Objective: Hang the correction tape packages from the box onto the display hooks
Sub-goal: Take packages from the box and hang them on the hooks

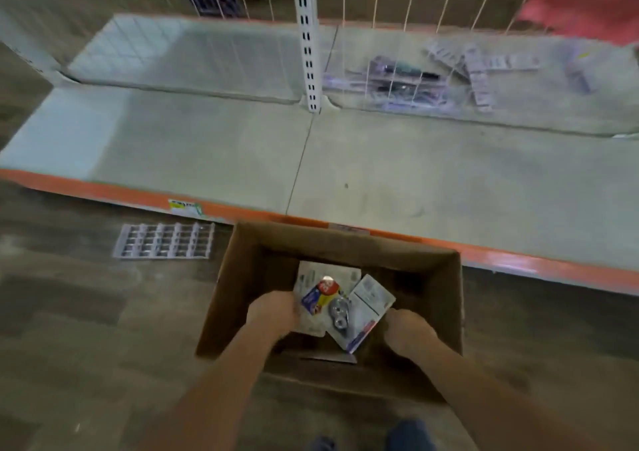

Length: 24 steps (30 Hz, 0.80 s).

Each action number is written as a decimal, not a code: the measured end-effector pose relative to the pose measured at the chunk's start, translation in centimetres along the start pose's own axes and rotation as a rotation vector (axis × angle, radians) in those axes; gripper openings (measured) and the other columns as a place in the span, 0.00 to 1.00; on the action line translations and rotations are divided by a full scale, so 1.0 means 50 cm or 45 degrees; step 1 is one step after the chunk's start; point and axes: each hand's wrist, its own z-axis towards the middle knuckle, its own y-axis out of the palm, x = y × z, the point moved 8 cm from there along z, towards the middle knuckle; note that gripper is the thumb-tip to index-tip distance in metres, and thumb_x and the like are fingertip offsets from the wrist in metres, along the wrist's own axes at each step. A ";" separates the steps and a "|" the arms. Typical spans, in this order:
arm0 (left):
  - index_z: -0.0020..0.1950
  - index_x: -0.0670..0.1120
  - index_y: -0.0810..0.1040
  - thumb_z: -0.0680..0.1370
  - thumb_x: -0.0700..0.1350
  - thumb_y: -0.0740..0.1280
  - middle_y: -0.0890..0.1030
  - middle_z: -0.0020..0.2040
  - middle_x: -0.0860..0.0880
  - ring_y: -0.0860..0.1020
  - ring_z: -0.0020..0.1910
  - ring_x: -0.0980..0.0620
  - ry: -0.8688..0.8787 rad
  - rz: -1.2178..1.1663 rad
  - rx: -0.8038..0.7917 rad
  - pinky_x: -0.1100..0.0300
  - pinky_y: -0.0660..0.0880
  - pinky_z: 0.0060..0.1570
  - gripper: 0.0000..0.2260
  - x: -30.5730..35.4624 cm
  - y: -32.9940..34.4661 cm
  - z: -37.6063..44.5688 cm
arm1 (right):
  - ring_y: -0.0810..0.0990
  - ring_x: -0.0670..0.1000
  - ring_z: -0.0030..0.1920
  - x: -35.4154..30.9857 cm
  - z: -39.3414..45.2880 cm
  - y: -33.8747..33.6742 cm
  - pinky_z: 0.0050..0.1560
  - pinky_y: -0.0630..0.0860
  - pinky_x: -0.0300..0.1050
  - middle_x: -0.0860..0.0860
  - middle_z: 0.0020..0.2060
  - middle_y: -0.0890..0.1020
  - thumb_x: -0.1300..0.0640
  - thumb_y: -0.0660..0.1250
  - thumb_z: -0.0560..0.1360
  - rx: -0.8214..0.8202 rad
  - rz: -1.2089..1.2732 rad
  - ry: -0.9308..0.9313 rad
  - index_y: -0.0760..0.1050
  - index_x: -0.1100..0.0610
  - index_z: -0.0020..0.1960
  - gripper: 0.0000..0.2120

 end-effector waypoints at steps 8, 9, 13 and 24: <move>0.68 0.46 0.70 0.81 0.48 0.59 0.74 0.65 0.45 0.74 0.62 0.47 0.122 0.240 0.004 0.54 0.74 0.59 0.16 0.021 0.137 0.277 | 0.72 0.55 0.65 0.090 0.253 0.092 0.65 0.69 0.46 0.55 0.67 0.72 0.52 0.54 0.82 0.013 0.257 0.172 0.69 0.58 0.69 0.19; 0.68 0.45 0.70 0.81 0.48 0.59 0.74 0.65 0.45 0.74 0.62 0.47 0.118 0.207 0.021 0.54 0.74 0.58 0.16 0.021 0.144 0.295 | 0.71 0.55 0.66 0.089 0.257 0.087 0.66 0.69 0.47 0.56 0.68 0.71 0.53 0.55 0.82 0.008 0.320 0.213 0.67 0.60 0.70 0.19; 0.62 0.42 0.72 0.78 0.48 0.65 0.76 0.60 0.43 0.77 0.57 0.47 0.046 -0.018 0.013 0.58 0.73 0.49 0.16 0.014 0.162 0.337 | 0.71 0.59 0.65 0.087 0.276 0.082 0.62 0.72 0.51 0.60 0.67 0.69 0.61 0.60 0.80 -0.014 0.831 0.369 0.64 0.63 0.70 0.20; 0.64 0.40 0.74 0.77 0.47 0.68 0.78 0.59 0.43 0.78 0.52 0.50 0.027 -0.531 -0.321 0.56 0.76 0.53 0.18 0.038 0.208 0.315 | 0.77 0.52 0.46 0.047 0.274 0.114 0.46 0.74 0.47 0.58 0.58 0.79 0.64 0.62 0.79 0.018 1.428 0.342 0.70 0.62 0.64 0.14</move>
